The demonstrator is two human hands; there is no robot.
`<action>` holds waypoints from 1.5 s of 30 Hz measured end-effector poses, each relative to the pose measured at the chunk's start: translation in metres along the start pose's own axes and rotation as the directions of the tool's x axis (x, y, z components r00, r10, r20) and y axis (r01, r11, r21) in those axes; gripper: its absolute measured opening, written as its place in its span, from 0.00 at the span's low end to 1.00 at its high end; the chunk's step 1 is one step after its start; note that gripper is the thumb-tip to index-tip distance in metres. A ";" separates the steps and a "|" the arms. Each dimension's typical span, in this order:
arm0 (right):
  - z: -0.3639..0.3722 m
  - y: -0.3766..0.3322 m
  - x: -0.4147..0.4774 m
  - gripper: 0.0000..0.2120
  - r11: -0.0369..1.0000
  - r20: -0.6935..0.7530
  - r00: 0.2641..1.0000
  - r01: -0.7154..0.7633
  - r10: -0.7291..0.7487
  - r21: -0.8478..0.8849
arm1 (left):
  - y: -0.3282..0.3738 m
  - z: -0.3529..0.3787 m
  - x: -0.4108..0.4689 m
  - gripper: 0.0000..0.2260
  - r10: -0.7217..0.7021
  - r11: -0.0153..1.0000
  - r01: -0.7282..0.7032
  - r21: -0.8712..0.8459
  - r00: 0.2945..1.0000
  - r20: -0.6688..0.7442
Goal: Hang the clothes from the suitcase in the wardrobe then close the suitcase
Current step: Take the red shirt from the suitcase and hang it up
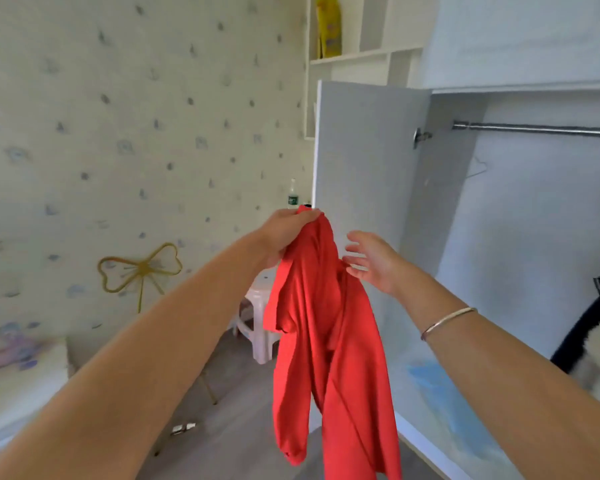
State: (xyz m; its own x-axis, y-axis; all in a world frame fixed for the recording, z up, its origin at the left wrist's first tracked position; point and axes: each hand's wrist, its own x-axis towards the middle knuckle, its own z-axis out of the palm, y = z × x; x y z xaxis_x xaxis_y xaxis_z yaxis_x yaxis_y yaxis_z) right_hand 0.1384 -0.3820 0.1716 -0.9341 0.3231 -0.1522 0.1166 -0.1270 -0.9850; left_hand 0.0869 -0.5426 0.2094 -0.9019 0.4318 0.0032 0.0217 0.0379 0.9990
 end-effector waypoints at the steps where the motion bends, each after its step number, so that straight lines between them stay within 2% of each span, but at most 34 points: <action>1: -0.018 -0.005 0.000 0.08 1.000 -0.012 1.000 0.018 -0.018 0.024 | 0.001 0.022 0.010 0.09 -0.010 1.000 0.010 -0.005 1.000 0.015; 5: -0.092 -0.022 0.003 0.10 0.994 -0.105 0.988 0.111 -0.113 -0.024 | 0.000 0.117 0.045 0.05 -0.065 0.996 0.064 0.059 0.997 0.030; 8: -0.134 -0.024 0.007 0.06 0.982 -0.121 0.979 0.152 -0.165 -0.108 | -0.002 0.171 0.065 0.08 -0.095 0.995 0.092 0.045 0.993 0.069; 10: -0.161 -0.020 0.011 0.11 0.972 -0.074 0.984 0.144 -0.161 -0.187 | 0.002 0.205 0.078 0.09 -0.105 0.994 0.106 -0.005 0.990 0.098; 13: -0.187 -0.013 0.018 0.27 0.951 -0.055 0.988 0.121 -0.142 -0.285 | 0.011 0.237 0.092 0.10 -0.129 0.987 0.141 -0.075 0.982 0.139; 16: -0.210 -0.015 0.032 0.24 0.912 -0.041 0.980 0.167 -0.196 -0.374 | 0.012 0.259 0.109 0.09 -0.152 0.984 0.165 -0.063 0.974 0.166; 18: -0.222 -0.018 0.045 0.19 0.881 -0.031 0.974 0.187 -0.223 -0.435 | 0.007 0.266 0.126 0.08 -0.145 0.989 0.143 0.022 0.977 0.156; 20: -0.232 -0.017 0.061 0.15 0.819 -0.058 0.963 0.193 -0.265 -0.540 | -0.002 0.269 0.145 0.10 -0.096 0.969 0.065 0.239 0.988 0.118; 22: -0.240 -0.020 0.080 0.14 0.762 -0.109 0.944 0.180 -0.312 -0.622 | -0.007 0.269 0.171 0.10 0.060 0.839 -0.091 0.537 0.995 0.076; 23: -0.243 -0.022 0.090 0.13 0.763 -0.133 0.935 0.179 -0.328 -0.620 | -0.008 0.269 0.183 0.09 0.139 0.756 -0.163 0.634 0.986 0.087; 24: -0.246 -0.026 0.103 0.13 0.777 -0.160 0.928 0.176 -0.335 -0.604 | -0.007 0.269 0.196 0.08 0.173 0.731 -0.197 0.654 0.980 0.102; 26: -0.254 -0.033 0.129 0.13 0.809 -0.201 0.924 0.164 -0.327 -0.564 | -0.009 0.268 0.223 0.05 0.170 0.751 -0.211 0.625 0.977 0.126; 28: -0.261 -0.045 0.163 0.16 0.816 -0.219 0.924 0.143 -0.313 -0.560 | -0.010 0.269 0.261 0.09 0.118 0.756 -0.221 0.616 0.972 0.204; 29: -0.264 -0.049 0.174 0.17 0.819 -0.215 0.927 0.142 -0.307 -0.556 | -0.010 0.269 0.273 0.11 0.054 0.787 -0.199 0.584 0.965 0.255; 31: -0.267 -0.062 0.200 0.13 0.827 -0.225 0.923 0.148 -0.313 -0.542 | -0.009 0.269 0.301 0.21 -0.112 0.843 -0.106 0.527 0.924 0.365; 33: -0.268 -0.077 0.219 0.11 0.841 -0.251 0.913 0.152 -0.320 -0.519 | -0.006 0.272 0.326 0.22 -0.200 0.818 -0.113 0.564 0.863 0.463; 35: -0.274 -0.089 0.236 0.11 0.849 -0.260 0.909 0.162 -0.327 -0.502 | -0.004 0.277 0.351 0.18 -0.188 0.811 -0.159 0.563 0.841 0.508; 37: -0.281 -0.097 0.247 0.11 0.822 -0.247 0.911 0.148 -0.329 -0.550 | 0.000 0.282 0.368 0.14 -0.124 0.854 -0.168 0.492 0.854 0.506; 40: -0.298 -0.102 0.269 0.20 0.777 -0.249 0.916 0.097 -0.314 -0.622 | 0.002 0.286 0.403 0.13 -0.080 0.892 -0.136 0.432 0.892 0.446; 45: -0.316 -0.109 0.315 0.11 0.767 -0.278 0.895 0.103 -0.349 -0.633 | 0.015 0.294 0.440 0.13 -0.056 0.919 -0.121 0.374 0.902 0.428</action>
State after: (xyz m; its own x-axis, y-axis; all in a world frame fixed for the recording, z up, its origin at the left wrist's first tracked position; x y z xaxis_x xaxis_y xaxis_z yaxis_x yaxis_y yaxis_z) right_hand -0.0614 0.0302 0.2060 -0.7828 0.5939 0.1856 0.2070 0.5298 -0.8225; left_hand -0.1831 -0.0874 0.2127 -0.6301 0.7732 -0.0715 0.2904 0.3200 0.9018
